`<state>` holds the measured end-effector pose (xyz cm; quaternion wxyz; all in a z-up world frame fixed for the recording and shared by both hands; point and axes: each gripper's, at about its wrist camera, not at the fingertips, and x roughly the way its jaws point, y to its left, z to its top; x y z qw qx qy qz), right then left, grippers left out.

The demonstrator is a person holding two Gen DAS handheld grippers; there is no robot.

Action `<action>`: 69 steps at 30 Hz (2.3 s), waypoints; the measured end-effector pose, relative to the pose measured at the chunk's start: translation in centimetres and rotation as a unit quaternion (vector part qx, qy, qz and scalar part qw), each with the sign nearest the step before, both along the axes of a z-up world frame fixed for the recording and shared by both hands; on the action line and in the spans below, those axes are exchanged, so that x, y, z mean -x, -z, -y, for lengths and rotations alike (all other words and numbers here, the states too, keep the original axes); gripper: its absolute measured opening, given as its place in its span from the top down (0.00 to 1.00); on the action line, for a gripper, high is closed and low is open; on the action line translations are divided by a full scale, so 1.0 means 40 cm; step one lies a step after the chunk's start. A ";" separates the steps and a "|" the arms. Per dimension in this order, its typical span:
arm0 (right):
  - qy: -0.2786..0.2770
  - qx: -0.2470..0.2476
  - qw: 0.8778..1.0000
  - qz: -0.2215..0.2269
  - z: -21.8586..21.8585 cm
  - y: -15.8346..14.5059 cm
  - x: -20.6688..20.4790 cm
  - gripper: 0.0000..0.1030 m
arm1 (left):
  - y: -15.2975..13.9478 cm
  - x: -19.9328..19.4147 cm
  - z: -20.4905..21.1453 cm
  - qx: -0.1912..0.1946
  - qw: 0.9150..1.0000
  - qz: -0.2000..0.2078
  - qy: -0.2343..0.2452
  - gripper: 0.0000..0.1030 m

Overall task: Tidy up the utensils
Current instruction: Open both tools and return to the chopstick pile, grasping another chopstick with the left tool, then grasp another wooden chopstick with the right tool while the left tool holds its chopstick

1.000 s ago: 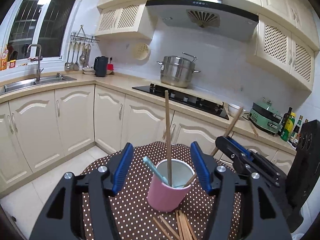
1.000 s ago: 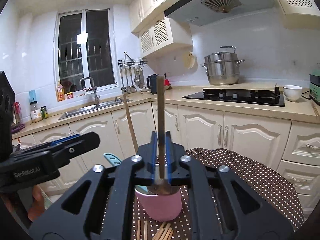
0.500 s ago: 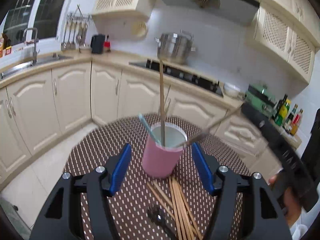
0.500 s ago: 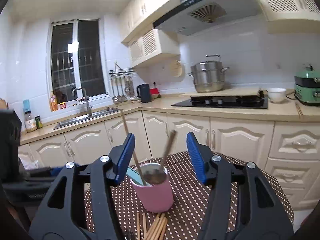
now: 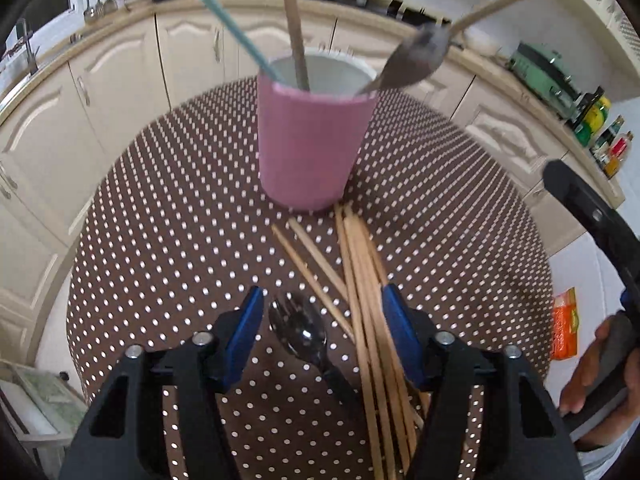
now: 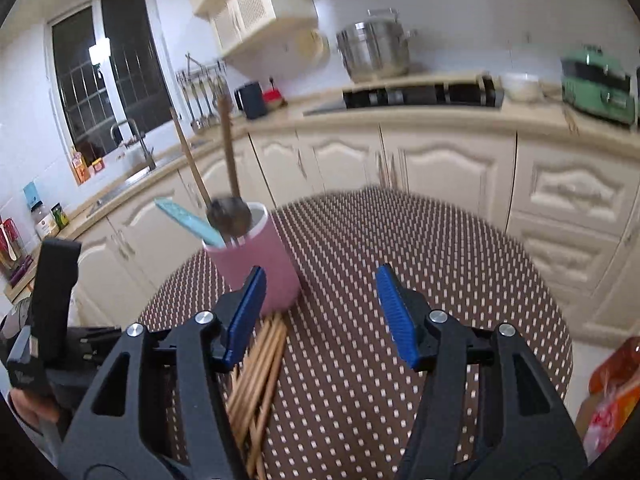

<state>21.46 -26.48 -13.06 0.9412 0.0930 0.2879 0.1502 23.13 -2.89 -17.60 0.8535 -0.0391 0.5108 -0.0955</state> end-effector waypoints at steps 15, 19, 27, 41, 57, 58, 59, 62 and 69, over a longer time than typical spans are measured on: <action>-0.012 -0.014 0.998 -0.064 0.031 0.087 0.000 0.44 | 0.080 -0.061 0.065 -0.046 0.998 -0.045 0.014 0.69; -0.009 -0.019 0.997 -0.070 0.042 0.095 0.001 0.43 | 0.087 -0.068 0.083 -0.055 0.997 -0.044 0.015 0.69; -0.020 -0.008 0.996 -0.092 0.029 0.107 -0.012 0.43 | 0.104 -0.099 0.129 -0.045 0.997 -0.053 0.014 0.92; -0.084 0.060 0.976 -0.190 -0.106 0.152 -0.064 0.43 | 0.032 -0.046 0.036 -0.003 1.000 -0.020 0.002 0.95; -0.094 0.122 0.956 -0.248 -0.224 0.166 -0.116 0.66 | -0.006 -0.005 -0.046 0.025 1.000 -0.005 -0.004 0.95; -0.094 0.126 0.955 -0.250 -0.229 0.169 -0.119 0.66 | -0.006 -0.003 -0.048 0.025 1.000 -0.005 -0.004 0.95; -0.094 0.130 0.954 -0.254 -0.234 0.173 -0.122 0.66 | -0.007 -0.001 -0.054 0.026 1.000 -0.005 -0.005 0.95; -0.091 0.137 0.953 -0.256 -0.253 0.188 -0.136 0.68 | -0.005 0.003 -0.050 0.028 1.000 -0.005 -0.007 0.95; -0.082 0.140 0.954 -0.253 -0.288 0.200 -0.156 0.91 | -0.014 0.006 -0.047 0.034 0.999 0.000 -0.005 0.95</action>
